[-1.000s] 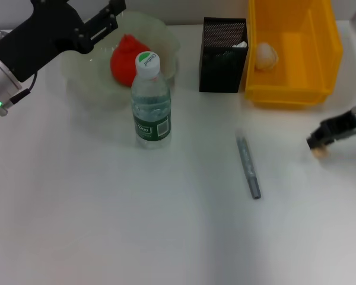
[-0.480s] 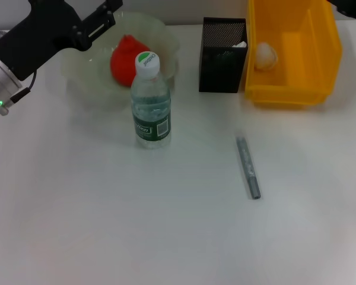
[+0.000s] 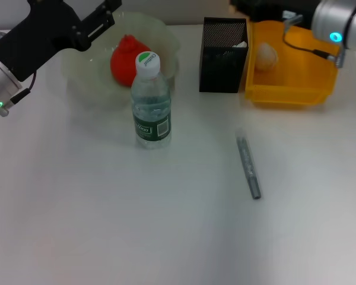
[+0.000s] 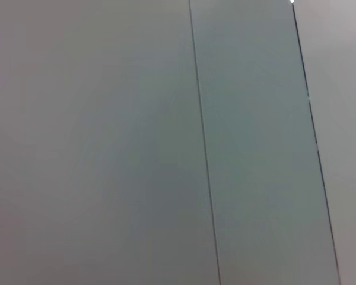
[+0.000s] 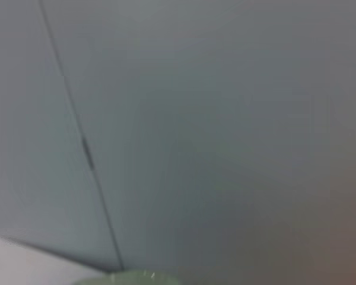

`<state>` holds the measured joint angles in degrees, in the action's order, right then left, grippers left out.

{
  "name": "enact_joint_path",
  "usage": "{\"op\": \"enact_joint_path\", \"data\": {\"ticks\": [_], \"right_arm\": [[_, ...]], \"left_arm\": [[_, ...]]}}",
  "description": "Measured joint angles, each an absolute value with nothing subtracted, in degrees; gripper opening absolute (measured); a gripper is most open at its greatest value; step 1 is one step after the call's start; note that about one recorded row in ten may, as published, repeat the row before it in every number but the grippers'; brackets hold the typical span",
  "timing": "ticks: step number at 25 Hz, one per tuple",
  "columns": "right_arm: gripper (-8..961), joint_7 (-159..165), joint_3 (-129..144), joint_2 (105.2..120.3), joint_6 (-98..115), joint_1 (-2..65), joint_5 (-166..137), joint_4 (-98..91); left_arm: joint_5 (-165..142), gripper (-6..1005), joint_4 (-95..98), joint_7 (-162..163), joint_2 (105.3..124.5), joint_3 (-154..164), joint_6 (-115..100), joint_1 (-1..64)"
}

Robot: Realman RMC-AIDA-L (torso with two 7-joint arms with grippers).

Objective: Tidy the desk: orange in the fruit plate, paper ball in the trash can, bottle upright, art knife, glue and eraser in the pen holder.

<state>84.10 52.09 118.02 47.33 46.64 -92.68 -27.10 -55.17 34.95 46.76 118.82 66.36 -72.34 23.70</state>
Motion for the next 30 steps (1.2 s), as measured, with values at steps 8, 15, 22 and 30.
{"op": "enact_joint_path", "data": {"ticks": [8, 15, 22, 30], "right_arm": [[305, 84.1, 56.54, 118.82, 42.07, 48.14, -93.13, -26.03], [315, 83.53, 57.18, 118.93, 41.64, 48.06, -93.32, -26.05], [325, 83.67, 57.22, 118.92, 41.92, 48.06, -93.35, -26.18], [547, 94.09, 58.74, 118.86, 50.34, 45.38, -97.34, -34.72]], "left_arm": [[-54.09, 667, 34.12, 45.89, 118.77, 66.36, -72.42, 23.79], [-54.09, 667, 34.1, 45.87, 118.69, 66.36, -72.51, 24.0], [-54.09, 667, 34.1, 45.87, 118.58, 66.36, -72.57, 24.15], [-54.11, 667, 34.1, 45.92, 118.57, 66.35, -72.28, 24.14]]}}
